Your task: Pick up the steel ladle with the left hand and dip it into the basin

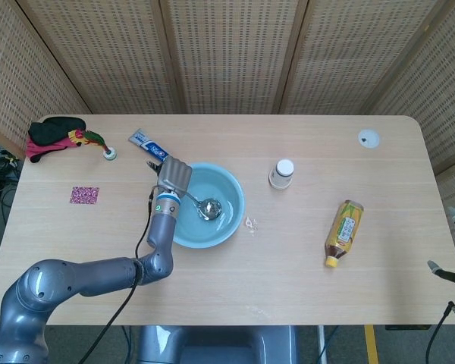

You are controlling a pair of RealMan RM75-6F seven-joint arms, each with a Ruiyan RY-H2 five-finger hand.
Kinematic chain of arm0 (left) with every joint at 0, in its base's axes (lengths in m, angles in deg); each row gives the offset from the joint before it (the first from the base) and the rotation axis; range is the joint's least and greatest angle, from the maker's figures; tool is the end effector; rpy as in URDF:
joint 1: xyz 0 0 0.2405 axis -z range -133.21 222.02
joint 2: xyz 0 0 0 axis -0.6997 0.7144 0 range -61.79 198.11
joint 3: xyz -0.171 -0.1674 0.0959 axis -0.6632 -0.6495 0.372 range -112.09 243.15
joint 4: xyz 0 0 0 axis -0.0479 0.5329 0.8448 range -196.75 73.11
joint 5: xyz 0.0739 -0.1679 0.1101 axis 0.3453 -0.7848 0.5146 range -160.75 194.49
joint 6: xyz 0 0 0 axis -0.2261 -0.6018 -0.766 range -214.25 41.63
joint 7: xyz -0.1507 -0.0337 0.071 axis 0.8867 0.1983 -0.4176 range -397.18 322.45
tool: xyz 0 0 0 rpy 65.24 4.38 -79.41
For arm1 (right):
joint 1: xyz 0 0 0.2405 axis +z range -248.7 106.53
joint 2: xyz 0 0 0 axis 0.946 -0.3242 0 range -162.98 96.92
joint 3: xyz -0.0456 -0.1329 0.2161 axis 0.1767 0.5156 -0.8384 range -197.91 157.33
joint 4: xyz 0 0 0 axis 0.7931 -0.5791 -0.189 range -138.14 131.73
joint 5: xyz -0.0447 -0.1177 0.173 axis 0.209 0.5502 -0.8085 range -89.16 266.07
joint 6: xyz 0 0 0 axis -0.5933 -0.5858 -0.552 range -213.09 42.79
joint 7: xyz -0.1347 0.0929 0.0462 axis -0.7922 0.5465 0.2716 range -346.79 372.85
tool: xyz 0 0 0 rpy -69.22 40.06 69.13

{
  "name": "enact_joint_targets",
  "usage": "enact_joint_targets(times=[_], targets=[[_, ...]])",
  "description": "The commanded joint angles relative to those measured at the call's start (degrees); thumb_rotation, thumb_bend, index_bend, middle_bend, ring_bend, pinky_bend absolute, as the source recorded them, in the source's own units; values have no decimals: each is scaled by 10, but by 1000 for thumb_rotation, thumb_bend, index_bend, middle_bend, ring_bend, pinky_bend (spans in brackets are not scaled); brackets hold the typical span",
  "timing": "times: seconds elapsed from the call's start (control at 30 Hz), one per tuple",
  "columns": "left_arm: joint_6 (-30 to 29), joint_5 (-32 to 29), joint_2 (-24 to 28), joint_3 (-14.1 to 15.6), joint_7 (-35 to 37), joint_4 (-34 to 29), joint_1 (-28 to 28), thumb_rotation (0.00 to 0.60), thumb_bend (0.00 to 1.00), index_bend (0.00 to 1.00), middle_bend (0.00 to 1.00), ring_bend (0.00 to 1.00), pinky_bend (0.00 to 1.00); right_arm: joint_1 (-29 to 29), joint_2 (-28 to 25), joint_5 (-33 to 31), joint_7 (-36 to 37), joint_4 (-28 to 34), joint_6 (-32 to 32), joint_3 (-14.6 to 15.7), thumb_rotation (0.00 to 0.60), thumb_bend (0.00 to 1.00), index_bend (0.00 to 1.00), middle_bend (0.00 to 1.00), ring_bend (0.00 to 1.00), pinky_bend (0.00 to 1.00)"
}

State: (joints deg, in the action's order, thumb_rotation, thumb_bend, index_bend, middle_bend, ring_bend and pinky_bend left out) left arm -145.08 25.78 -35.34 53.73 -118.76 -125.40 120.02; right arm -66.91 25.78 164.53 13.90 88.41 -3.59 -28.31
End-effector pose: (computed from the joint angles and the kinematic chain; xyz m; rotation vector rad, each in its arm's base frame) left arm -0.0520 0.4619 -0.0732 -1.8256 -0.3866 -0.1561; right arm -0.3455 -0.2208 0.2077 1.2264 -0.8895 0.7904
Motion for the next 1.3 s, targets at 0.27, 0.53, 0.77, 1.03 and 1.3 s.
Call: enact_joint_targets(times=[0.27, 0.53, 0.77, 1.03, 1.3], targets=[[4, 7, -2, -15, 8, 3, -4, 600, 639, 810, 900, 829, 951, 0, -2, -3, 6, -3, -2, -1, 600, 0, 0, 0, 0, 0], [18, 26, 25, -33, 51, -32, -15, 600, 640, 821, 900, 829, 950, 1, -1, -3, 5, -2, -3, -1, 600, 0, 0, 0, 0, 0], [-10, 16, 76, -52, 51, -102, -12, 600, 639, 823, 900, 830, 950, 2, -1, -3, 1, 1, -3, -2, 600, 0, 0, 0, 0, 0], [-42, -12, 141, -62, 45, -188, -13, 600, 640, 823, 899, 829, 950, 2, -1, -1, -3, 5, 0, -1, 600, 0, 0, 0, 0, 0], [-65, -21, 186, -58, 46, -238, -14, 600, 640, 823, 900, 829, 950, 1, -1, 4, -6, 9, 4, 0, 600, 0, 0, 0, 0, 0]])
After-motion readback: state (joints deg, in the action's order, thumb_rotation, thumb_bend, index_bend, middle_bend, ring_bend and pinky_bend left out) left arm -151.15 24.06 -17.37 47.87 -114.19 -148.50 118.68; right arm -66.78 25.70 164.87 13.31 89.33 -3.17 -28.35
